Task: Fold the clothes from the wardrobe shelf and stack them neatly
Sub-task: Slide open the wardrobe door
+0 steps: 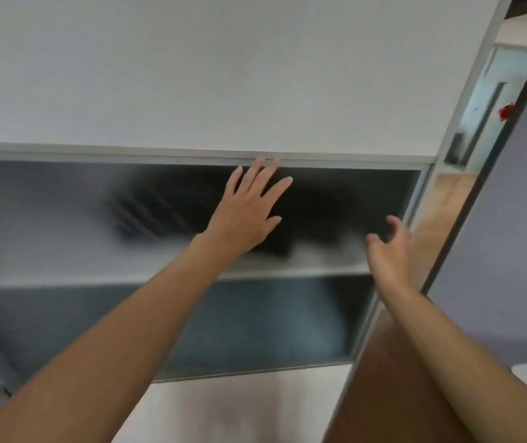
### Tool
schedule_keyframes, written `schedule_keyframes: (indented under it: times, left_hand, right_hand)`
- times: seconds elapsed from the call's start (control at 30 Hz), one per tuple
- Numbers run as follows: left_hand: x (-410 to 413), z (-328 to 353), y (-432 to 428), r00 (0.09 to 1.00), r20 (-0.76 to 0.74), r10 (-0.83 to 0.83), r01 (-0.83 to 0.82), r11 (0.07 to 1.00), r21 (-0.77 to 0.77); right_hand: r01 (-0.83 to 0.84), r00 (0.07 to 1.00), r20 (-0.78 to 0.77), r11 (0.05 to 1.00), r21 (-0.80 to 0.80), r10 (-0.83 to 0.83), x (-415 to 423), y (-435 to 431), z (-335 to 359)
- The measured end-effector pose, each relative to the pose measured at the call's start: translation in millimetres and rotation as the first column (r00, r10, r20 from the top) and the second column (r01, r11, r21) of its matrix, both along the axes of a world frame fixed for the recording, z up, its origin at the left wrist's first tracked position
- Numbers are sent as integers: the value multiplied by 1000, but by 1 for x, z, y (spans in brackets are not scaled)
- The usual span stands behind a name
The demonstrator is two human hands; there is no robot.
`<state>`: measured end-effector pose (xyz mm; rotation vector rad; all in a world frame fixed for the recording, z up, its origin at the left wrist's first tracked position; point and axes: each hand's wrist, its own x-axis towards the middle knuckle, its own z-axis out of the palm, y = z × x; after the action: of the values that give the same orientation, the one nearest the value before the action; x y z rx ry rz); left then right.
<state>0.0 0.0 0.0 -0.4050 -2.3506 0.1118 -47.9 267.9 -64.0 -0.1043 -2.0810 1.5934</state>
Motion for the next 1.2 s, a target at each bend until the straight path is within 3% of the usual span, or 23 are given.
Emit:
schedule_keyframes:
  times: [0.1,0.23,0.43,0.5,0.57,0.77,0.97,1.2]
  left_hand:
    - [-31,6,17,988,73,134,-124,985,-120]
    - [-60,-10,12,963,113,244,-219,955,-199]
    - [-62,-18,0,946,105,306,-282,939,-196]
    - [-62,-22,-3,939,102,328,-305,933,-190]
    - [-59,-20,-7,924,89,372,-355,921,-163]
    - [-49,-26,-14,914,89,396,-382,913,-142]
    - [-25,-41,-13,924,88,371,-377,924,66]
    - [-14,-57,9,976,82,204,-212,972,99]
  right_hand:
    - [116,992,59,988,-106,-110,-32,26,24]
    - [93,989,121,992,-89,-82,-63,50,29]
    - [106,994,-18,986,-127,-109,-74,52,32]
    - [128,987,-72,971,-202,-145,-80,61,39]
    - [94,994,-15,944,-317,-104,-84,60,50]
    - [81,996,37,972,-220,-75,-71,47,42]
    - [-32,999,0,972,-233,33,-57,20,33]
    - [-240,971,-35,954,-178,237,-41,-24,15]
